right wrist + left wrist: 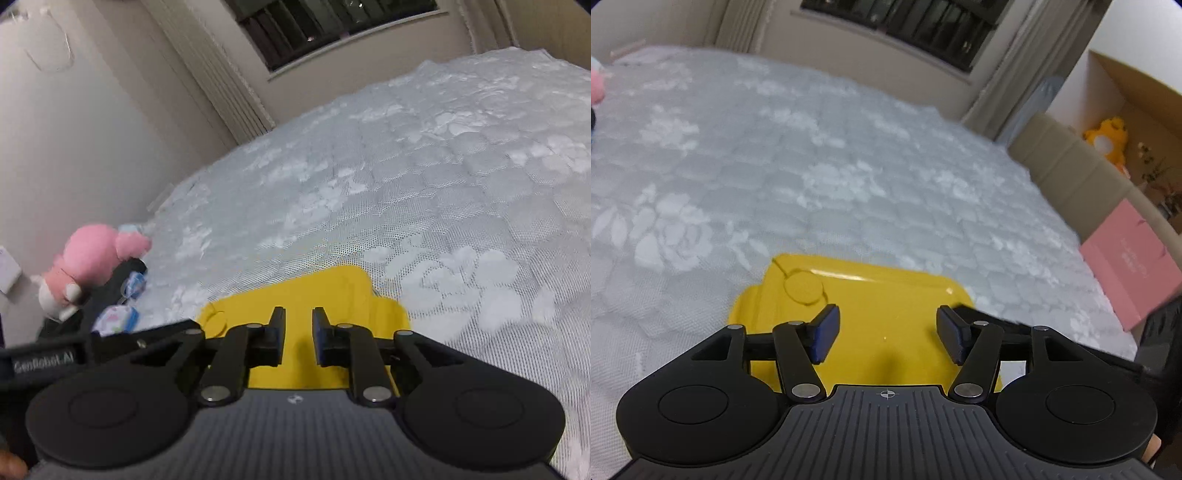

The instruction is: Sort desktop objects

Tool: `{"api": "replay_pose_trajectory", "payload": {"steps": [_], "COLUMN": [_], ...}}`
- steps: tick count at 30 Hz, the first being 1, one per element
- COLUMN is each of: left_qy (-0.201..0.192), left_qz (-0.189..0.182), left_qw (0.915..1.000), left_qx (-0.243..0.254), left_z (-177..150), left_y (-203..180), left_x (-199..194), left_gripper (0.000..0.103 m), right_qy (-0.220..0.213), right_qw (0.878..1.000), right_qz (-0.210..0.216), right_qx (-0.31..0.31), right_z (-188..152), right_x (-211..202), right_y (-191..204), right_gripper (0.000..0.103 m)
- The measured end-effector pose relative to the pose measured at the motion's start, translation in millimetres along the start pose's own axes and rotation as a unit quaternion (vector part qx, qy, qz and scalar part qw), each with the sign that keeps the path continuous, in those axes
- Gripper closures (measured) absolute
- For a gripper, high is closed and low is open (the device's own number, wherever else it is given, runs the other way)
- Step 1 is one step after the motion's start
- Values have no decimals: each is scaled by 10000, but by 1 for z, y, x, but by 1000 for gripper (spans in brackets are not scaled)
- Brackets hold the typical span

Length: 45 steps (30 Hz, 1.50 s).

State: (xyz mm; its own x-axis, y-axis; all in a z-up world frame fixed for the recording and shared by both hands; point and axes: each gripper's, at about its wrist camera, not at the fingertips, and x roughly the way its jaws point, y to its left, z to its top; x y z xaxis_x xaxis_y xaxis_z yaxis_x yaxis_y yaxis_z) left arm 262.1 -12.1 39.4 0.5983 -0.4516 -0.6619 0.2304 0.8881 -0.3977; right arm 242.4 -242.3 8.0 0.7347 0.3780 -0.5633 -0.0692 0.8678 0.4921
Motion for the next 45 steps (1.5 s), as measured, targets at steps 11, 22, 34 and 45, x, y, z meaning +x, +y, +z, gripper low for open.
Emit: {"api": "replay_pose_trajectory", "payload": {"steps": [11, 22, 34, 45], "left_qy": [166, -590, -1295, -1423], "left_qz": [99, 629, 1177, 1925], "left_qw": [9998, 9952, 9819, 9696], "left_qx": [85, 461, 722, 498], "left_z": [-16, -52, -120, -164], "left_y": [4, -16, -17, 7], "left_x": [29, -23, -113, -125], "left_gripper": [44, 24, 4, 0], "right_qy": [92, -887, -1564, -1464], "right_qw": [9985, 9934, 9781, 9779], "right_qz": [320, -121, -936, -1457], "right_qx": [423, -723, -1000, -336], "right_z": [-12, -54, -132, -179], "right_x": [17, -41, -117, -132], "right_y": [-22, 14, 34, 10], "right_gripper": [103, 58, 4, 2]}}
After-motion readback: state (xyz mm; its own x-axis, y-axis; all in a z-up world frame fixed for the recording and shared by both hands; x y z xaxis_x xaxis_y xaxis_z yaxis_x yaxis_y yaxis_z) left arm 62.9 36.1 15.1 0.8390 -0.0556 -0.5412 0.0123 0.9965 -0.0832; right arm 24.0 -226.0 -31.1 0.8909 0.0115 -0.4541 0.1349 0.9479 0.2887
